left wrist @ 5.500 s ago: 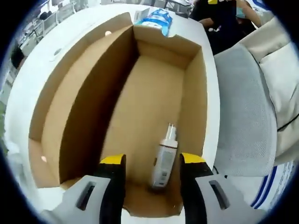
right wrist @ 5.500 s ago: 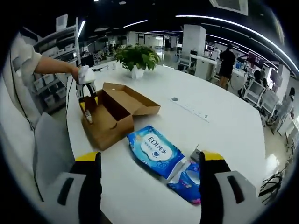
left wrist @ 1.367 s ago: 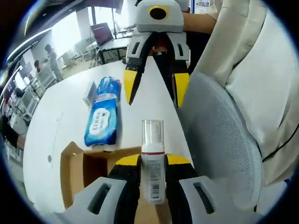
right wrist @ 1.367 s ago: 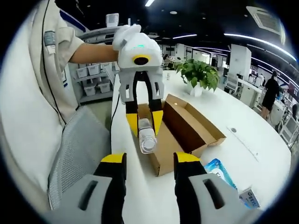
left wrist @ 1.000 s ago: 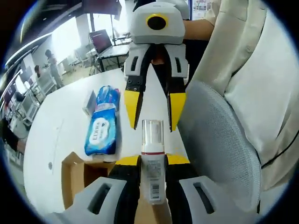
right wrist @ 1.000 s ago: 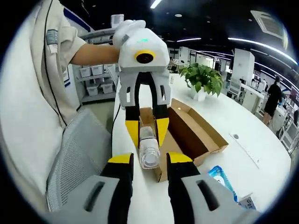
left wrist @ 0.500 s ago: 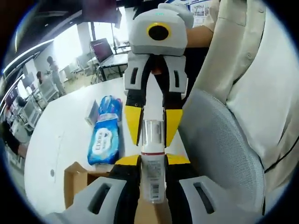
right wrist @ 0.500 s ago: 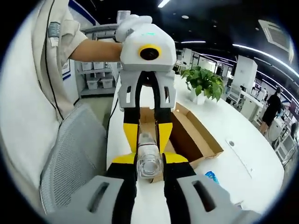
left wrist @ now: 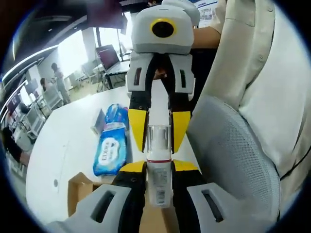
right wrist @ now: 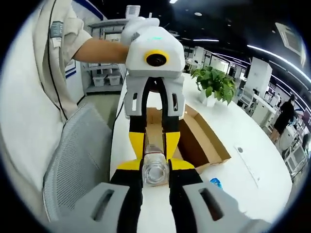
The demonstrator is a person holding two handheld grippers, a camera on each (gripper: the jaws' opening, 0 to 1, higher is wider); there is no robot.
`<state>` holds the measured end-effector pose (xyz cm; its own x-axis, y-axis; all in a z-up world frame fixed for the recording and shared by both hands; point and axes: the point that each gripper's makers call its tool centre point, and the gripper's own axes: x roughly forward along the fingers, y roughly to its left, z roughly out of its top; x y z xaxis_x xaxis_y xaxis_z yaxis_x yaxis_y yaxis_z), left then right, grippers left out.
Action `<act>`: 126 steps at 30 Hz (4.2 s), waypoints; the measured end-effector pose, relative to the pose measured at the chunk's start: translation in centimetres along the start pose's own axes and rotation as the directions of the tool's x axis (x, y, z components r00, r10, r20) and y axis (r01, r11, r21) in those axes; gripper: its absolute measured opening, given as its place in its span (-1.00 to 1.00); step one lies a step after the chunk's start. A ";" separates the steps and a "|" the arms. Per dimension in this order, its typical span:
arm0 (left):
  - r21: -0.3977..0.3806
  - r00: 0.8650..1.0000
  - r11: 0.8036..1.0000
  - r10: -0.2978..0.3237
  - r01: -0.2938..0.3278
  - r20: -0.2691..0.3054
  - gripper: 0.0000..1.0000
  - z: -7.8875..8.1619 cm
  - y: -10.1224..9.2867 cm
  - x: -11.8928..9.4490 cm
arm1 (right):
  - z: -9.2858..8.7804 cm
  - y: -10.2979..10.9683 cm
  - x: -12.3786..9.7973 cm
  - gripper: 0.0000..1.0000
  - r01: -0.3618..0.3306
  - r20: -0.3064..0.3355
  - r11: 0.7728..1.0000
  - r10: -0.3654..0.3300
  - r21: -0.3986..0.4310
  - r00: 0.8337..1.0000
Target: Operate the shoe box by opening the lid, removing the specified soft item, and placing it in the target area until the item is outside and the box remains undamaged.
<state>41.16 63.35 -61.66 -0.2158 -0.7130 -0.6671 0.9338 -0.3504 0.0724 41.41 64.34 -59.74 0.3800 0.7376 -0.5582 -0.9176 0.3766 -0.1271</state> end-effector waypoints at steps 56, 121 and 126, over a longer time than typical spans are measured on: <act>-0.582 0.768 0.558 0.609 -0.591 -0.197 0.13 -15.7 -0.2 -16.2 | -6.9 -19.4 -4.2 -0.66 0.024 -0.348 0.990 -0.072 -0.140 0.935; -0.787 0.663 0.046 0.570 -0.616 -0.486 -0.95 -26.7 -2.6 -15.8 | -16.3 -24.5 2.3 -0.62 -0.152 -0.655 0.983 0.047 -0.105 0.754; -0.787 0.666 0.047 0.565 -0.616 -0.487 -0.95 -26.7 -2.6 -15.8 | -16.1 -24.8 2.1 -0.56 -0.141 -0.647 0.984 0.040 -0.105 0.761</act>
<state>49.79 91.75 -71.15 0.5232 -0.3769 -0.7643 0.4015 0.9001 -0.1691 63.12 47.53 -70.99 0.1772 0.2135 -0.9608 -0.9692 0.2078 -0.1325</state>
